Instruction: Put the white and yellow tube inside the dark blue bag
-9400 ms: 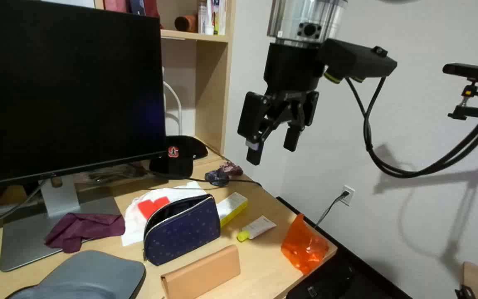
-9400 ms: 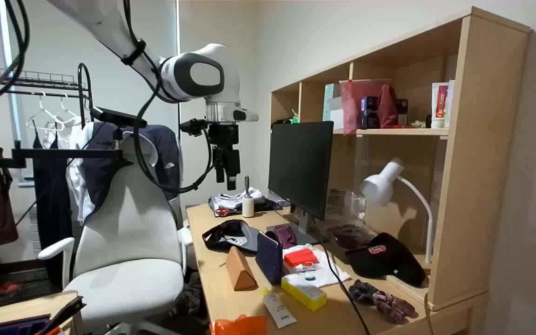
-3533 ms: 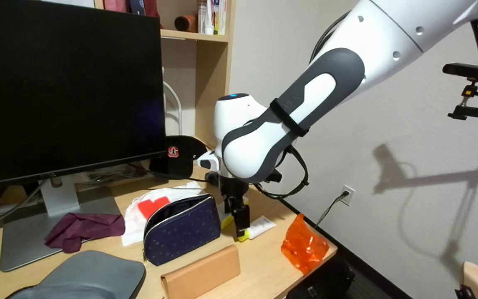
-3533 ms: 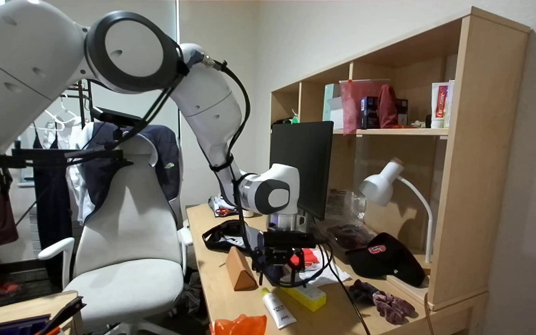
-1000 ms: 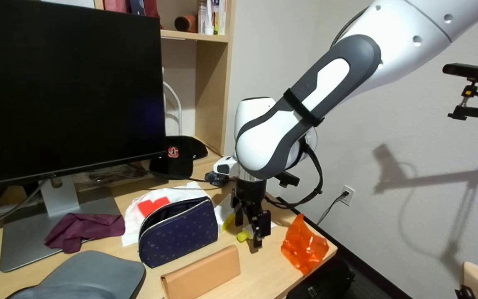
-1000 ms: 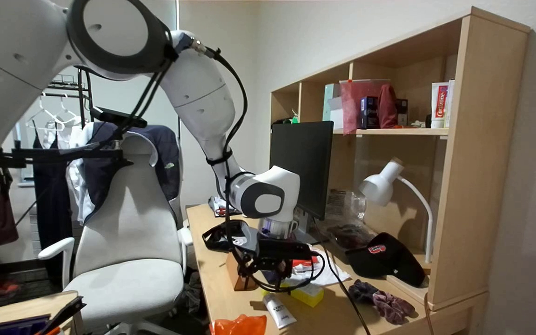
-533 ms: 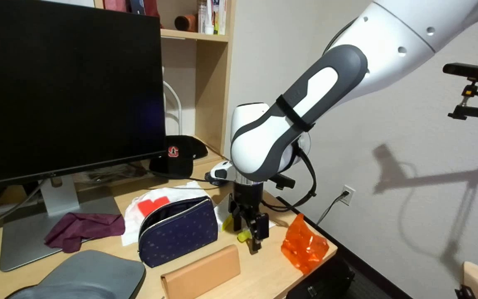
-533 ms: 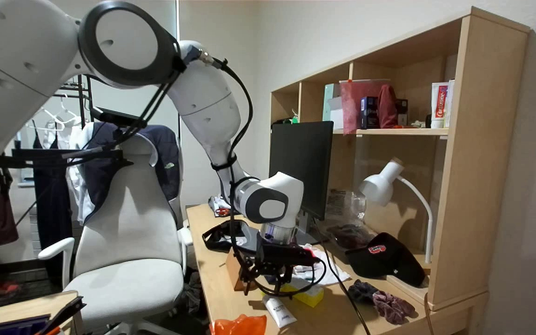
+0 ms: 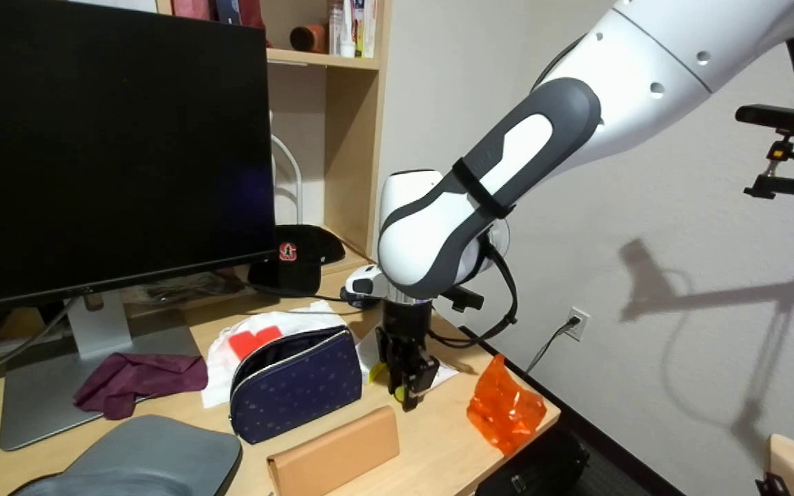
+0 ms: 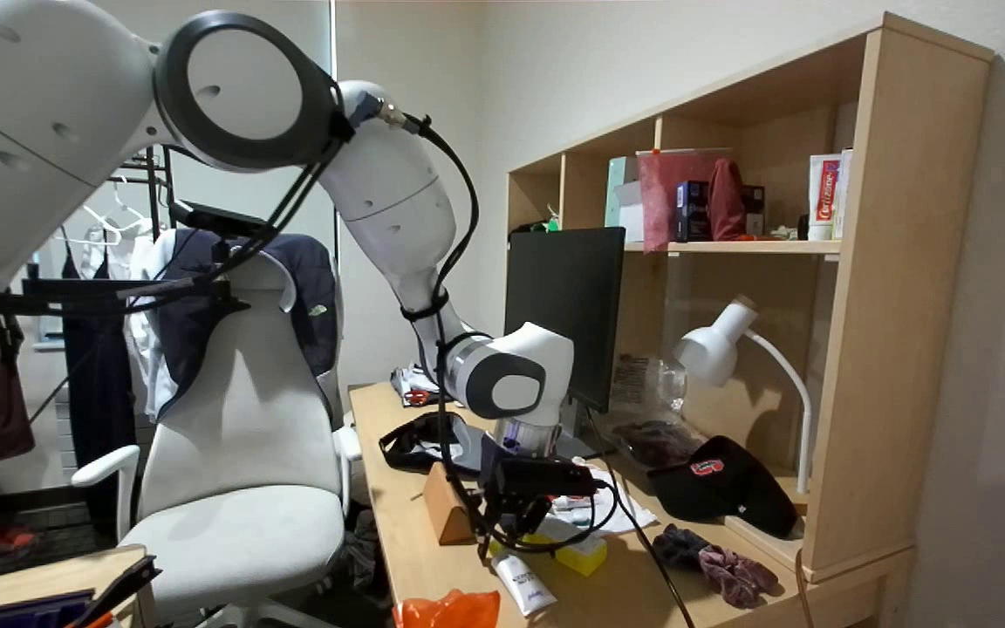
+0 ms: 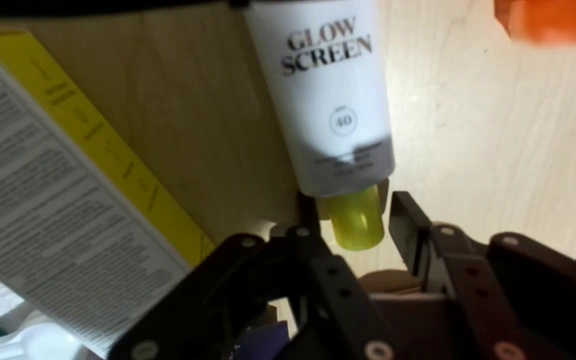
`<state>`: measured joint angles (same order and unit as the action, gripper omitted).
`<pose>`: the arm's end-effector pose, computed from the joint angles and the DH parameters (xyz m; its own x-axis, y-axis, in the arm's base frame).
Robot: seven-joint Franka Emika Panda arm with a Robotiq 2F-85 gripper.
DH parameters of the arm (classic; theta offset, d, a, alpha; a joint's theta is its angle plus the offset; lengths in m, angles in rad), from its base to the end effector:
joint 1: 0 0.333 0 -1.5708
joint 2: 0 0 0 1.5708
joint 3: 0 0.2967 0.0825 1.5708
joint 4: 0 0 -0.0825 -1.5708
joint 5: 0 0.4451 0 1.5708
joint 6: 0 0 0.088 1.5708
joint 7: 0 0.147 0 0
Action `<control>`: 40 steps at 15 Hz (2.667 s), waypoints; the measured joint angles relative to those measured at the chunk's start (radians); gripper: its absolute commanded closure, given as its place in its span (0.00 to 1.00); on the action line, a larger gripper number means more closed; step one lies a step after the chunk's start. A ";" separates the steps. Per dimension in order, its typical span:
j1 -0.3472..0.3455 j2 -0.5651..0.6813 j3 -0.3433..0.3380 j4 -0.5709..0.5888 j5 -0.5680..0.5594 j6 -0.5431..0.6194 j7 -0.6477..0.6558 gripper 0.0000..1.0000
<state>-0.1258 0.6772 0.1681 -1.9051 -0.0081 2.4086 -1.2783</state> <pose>0.6195 0.0357 0.0250 0.2723 0.9610 0.0488 0.9477 -0.2591 -0.1865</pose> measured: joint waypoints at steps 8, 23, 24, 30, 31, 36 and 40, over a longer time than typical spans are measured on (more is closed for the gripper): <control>-0.007 -0.018 0.008 0.005 0.018 0.001 0.000 0.87; -0.016 -0.246 0.116 -0.053 0.158 0.006 -0.055 0.87; -0.012 -0.245 0.110 -0.053 0.158 0.006 -0.055 0.87; 0.021 -0.245 0.119 -0.046 0.204 0.116 -0.059 0.87; 0.027 -0.245 0.135 -0.045 0.220 0.149 -0.060 0.87; 0.040 -0.245 0.229 -0.044 0.299 0.305 -0.076 0.75; 0.038 -0.245 0.234 -0.044 0.304 0.310 -0.080 0.87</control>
<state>-0.0875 0.4326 0.4023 -1.9493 0.2960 2.7186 -1.3582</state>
